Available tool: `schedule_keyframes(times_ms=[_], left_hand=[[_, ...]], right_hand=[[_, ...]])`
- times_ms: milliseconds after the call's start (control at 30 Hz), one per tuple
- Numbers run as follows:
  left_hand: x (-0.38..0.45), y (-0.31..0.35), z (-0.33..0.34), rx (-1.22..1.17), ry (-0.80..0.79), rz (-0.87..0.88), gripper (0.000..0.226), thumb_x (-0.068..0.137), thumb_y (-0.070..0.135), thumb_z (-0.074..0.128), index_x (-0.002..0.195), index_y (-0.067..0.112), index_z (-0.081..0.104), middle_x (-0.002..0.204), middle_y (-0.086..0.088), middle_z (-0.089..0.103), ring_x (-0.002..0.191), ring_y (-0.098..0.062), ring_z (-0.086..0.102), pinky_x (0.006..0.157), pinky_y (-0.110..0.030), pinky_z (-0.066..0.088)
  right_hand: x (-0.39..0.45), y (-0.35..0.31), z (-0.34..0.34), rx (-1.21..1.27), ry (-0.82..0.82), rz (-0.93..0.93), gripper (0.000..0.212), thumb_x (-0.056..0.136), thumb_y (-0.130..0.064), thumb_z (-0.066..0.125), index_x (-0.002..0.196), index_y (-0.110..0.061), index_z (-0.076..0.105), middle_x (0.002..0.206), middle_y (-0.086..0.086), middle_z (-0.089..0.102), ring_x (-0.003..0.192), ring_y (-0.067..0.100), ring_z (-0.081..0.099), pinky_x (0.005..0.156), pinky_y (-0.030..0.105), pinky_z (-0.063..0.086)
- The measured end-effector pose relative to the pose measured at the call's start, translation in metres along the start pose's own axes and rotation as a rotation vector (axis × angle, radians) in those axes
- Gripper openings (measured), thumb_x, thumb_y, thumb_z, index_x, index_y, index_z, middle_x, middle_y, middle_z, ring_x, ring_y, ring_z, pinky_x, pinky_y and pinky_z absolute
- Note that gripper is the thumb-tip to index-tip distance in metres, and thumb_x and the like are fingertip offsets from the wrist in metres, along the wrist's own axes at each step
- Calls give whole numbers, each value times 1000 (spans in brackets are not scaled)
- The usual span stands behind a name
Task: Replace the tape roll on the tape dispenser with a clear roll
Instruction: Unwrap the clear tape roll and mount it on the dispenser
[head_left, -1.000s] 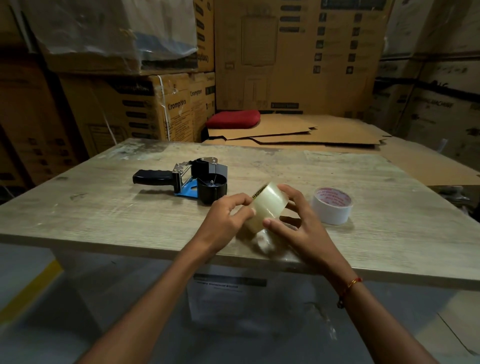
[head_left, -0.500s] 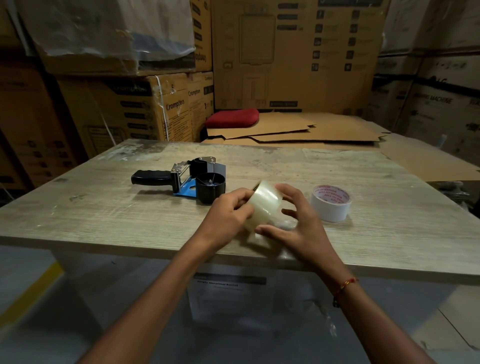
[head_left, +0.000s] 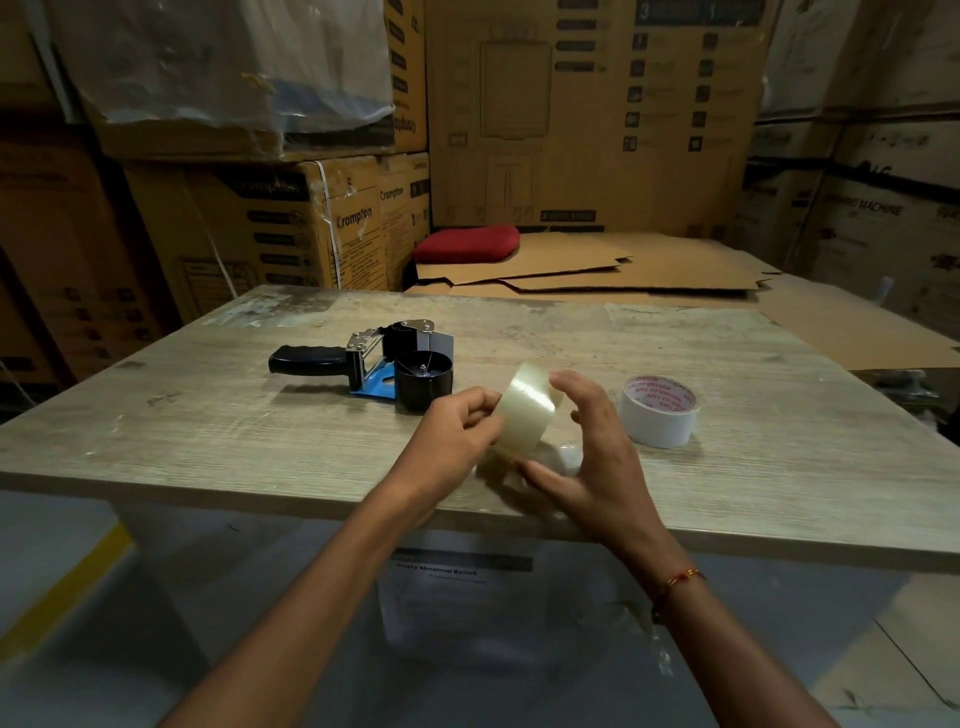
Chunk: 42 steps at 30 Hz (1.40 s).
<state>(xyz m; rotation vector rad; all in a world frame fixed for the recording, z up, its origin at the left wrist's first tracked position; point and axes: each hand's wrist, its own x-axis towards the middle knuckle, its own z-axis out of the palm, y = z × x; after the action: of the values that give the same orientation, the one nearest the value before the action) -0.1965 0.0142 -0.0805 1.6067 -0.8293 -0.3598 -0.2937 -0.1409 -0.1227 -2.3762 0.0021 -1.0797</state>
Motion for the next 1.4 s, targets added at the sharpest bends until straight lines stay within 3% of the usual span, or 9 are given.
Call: schedule_keyframes(times_ms=[167,433,533,733,900,1000,1167,1267,1400], left_hand=[[3,-14,-3,130,-73,99,21,89,15,59,106,24,66,108,3,69,106,-15,64,87,-35,56],[5,-17,-7,127,-128,147,22,94,6,57,107,22,66,107,8,68,106,-6,62,89,-25,49],[5,-21,-7,114,-138,130,19,95,7,57,103,21,67,100,13,69,103,-7,63,93,-25,49],[6,-23,-6,140,-173,104,15,91,22,59,100,30,69,102,11,70,105,-38,61,96,-55,46],[9,-24,-3,106,-181,82,23,87,21,58,108,23,66,110,4,70,106,-48,58,85,-52,50],[13,-25,-1,23,-152,58,21,89,12,58,110,15,65,108,-8,70,103,-33,65,91,-43,53],[13,-25,3,-171,-37,41,23,97,4,50,110,17,65,99,-7,70,92,-24,65,74,-37,54],[12,-20,9,-184,-37,70,22,98,10,48,114,14,63,101,-7,68,89,-18,63,67,-31,53],[14,-16,21,-180,-72,106,38,90,24,49,125,14,58,106,-6,67,90,-12,65,67,-29,53]], right_hand=[[3,1,-4,78,68,110,79,74,-38,85,138,-20,44,135,-6,49,122,9,50,96,26,53],[3,-1,-14,436,83,350,63,71,-43,82,122,-42,45,123,-4,59,116,12,61,87,35,60],[5,2,-17,560,83,427,60,72,-39,82,121,-38,49,119,-4,63,113,13,64,87,36,59],[9,5,-20,830,130,614,56,73,-32,86,119,-24,55,108,4,69,96,21,69,88,41,57],[15,3,-20,791,115,705,59,75,-52,73,120,-18,56,111,14,68,86,22,66,77,34,56],[15,0,-18,704,39,655,54,82,-62,65,120,-25,55,122,9,64,90,20,67,74,31,57],[12,2,-12,395,-170,468,86,75,-66,72,147,-43,30,128,-12,51,99,16,69,81,33,61],[13,4,-13,447,-123,484,74,74,-63,76,136,-47,39,122,-7,58,95,19,70,75,32,60],[11,9,-15,540,-57,566,46,74,-66,73,106,-35,62,109,6,69,85,22,70,67,32,57]])
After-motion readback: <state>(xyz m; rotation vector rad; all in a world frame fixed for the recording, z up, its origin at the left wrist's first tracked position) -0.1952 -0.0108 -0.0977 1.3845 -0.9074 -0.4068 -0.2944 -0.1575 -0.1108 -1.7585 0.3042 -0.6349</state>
